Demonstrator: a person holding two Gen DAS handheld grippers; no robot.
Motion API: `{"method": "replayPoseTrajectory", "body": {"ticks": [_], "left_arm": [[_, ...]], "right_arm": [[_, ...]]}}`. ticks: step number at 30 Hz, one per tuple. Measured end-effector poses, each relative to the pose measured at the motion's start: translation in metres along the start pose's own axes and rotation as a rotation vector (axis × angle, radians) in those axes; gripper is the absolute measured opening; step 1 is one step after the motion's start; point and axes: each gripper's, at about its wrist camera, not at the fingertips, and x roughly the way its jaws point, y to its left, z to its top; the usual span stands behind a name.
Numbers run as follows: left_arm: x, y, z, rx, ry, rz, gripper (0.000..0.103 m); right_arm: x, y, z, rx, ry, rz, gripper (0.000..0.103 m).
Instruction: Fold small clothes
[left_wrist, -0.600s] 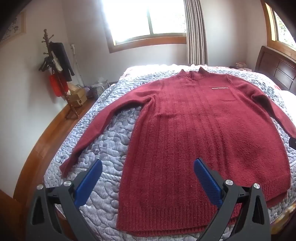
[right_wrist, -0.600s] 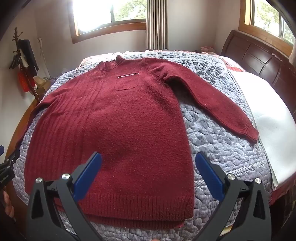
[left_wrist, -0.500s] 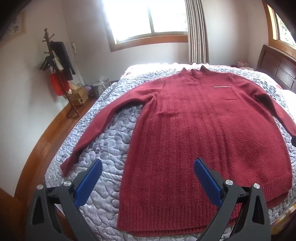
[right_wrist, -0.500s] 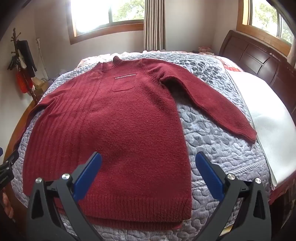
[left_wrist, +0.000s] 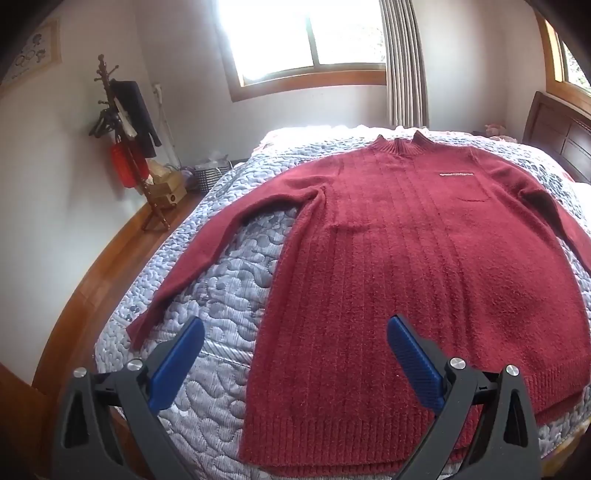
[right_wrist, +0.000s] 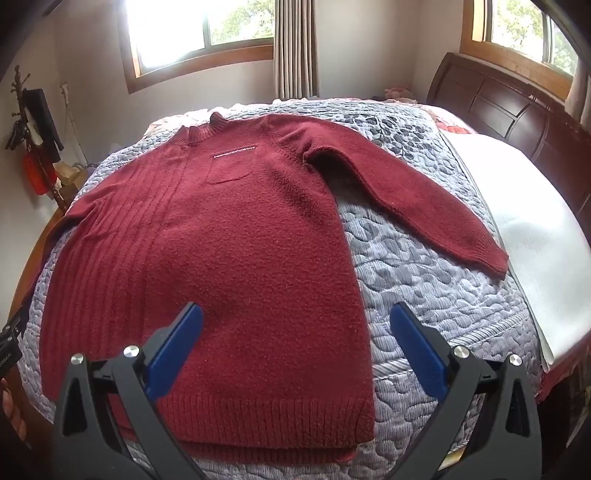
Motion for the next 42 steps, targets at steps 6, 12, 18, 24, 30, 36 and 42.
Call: {"method": "replayPoseTrajectory", "body": {"ticks": [6, 12, 18, 24, 30, 36, 42], "left_arm": [[0.0002, -0.0023, -0.0007, 0.005, 0.001, 0.004, 0.099], [0.0030, -0.0044, -0.0013, 0.010, 0.009, 0.005, 0.099], [0.0043, -0.0055, -0.0018, 0.013, 0.011, 0.006, 0.099], [0.0059, -0.0070, -0.0010, 0.015, 0.014, 0.007, 0.099], [0.0070, -0.0082, 0.0000, 0.018, 0.015, 0.012, 0.099], [0.0071, -0.0097, 0.0003, 0.020, 0.013, 0.012, 0.099], [0.0073, -0.0103, -0.0003, 0.023, 0.015, 0.012, 0.099]], "right_arm": [[0.0033, -0.0034, -0.0010, 0.007, 0.006, 0.008, 0.100], [0.0031, -0.0027, -0.0023, 0.000, 0.002, 0.003, 0.100], [0.0029, -0.0027, -0.0027, 0.002, -0.002, 0.000, 0.100], [0.0054, -0.0033, -0.0018, -0.005, 0.006, 0.003, 0.100], [0.0064, -0.0036, -0.0013, -0.002, 0.004, 0.004, 0.100], [0.0063, -0.0044, -0.0014, -0.005, 0.002, 0.009, 0.100], [0.0054, -0.0048, -0.0007, -0.002, -0.001, 0.008, 0.100]]}}
